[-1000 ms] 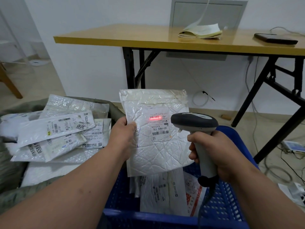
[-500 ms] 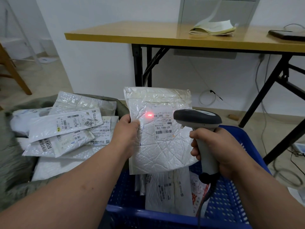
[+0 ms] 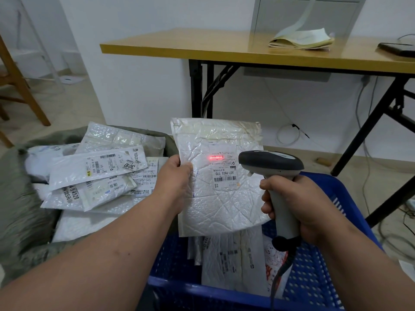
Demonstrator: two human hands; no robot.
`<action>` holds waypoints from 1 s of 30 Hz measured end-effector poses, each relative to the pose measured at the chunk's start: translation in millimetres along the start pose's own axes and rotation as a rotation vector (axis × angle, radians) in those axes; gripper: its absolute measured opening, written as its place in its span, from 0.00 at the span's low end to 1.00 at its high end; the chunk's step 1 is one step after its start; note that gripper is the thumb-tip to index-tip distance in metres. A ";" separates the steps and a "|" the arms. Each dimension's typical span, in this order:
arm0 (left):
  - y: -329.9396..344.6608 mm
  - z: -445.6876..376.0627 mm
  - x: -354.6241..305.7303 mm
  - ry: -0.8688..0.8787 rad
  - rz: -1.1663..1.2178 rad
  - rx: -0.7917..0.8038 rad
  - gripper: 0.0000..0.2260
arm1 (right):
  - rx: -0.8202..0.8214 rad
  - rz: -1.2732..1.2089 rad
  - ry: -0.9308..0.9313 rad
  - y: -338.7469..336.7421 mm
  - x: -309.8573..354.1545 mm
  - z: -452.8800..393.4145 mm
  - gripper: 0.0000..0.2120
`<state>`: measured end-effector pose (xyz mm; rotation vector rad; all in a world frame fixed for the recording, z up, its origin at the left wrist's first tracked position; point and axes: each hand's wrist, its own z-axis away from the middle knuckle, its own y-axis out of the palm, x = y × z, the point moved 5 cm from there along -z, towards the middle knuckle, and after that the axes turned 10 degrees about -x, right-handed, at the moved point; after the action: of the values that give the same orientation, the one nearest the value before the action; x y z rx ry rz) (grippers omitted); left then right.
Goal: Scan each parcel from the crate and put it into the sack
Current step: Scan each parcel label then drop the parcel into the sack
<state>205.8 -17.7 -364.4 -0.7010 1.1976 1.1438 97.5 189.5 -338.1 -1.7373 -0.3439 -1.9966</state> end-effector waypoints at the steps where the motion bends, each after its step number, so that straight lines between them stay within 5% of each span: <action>1: -0.5 0.0 -0.5 -0.003 0.009 0.000 0.10 | -0.003 0.002 0.000 0.2 -0.3 -0.3 0.05; 12: -30.0 -17.1 -10.3 0.057 -0.017 -0.061 0.10 | -0.050 0.043 0.026 6.1 -5.5 -8.7 0.08; 23: -148.8 -59.8 -57.8 0.161 0.127 -0.513 0.07 | 0.053 0.059 0.082 74.2 -5.1 -12.9 0.06; 30: -214.5 -80.8 -63.8 0.228 0.050 -0.773 0.28 | 0.054 0.133 0.116 124.8 -10.9 -32.7 0.09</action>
<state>381.7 -177.8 -355.3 -1.4181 0.9378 1.6160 132.6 68.7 -368.4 -1.5612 -0.2349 -1.9636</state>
